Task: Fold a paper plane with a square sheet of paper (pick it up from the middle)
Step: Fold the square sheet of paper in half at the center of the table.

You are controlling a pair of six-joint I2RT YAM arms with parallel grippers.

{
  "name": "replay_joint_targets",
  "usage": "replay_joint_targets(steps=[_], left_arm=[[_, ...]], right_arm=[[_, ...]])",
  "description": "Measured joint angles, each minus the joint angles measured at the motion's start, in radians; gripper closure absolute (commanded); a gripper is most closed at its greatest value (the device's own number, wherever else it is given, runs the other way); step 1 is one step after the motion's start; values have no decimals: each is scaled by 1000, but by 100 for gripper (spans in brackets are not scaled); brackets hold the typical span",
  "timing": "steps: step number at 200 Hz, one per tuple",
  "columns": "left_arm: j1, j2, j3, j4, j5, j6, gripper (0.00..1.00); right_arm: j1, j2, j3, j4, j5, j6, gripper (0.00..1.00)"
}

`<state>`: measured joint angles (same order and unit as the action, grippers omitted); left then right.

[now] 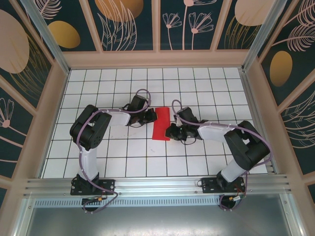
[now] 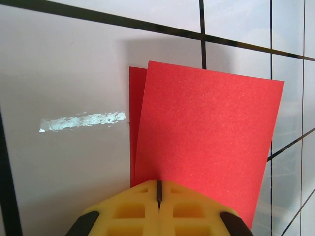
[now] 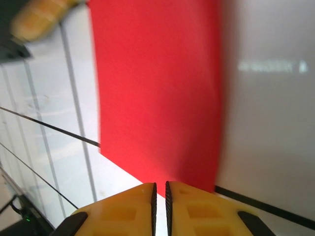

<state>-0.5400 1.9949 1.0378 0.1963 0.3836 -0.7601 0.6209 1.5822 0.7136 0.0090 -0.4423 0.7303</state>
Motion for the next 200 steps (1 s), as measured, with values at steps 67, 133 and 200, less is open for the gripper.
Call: replay_joint_targets(steps=[67, 133, 200], left_arm=[[0, 0, 0, -1, 0, 3, 100], [-3, -2, 2, -10, -8, 11, 100], [-7, -6, 2, -16, -26, 17, 100]], right_arm=[[-95, 161, 214, 58, -1, -55, 83], [-177, 343, 289, 64, -33, -92, 84], [-190, 358, 348, 18, -56, -113, 83]])
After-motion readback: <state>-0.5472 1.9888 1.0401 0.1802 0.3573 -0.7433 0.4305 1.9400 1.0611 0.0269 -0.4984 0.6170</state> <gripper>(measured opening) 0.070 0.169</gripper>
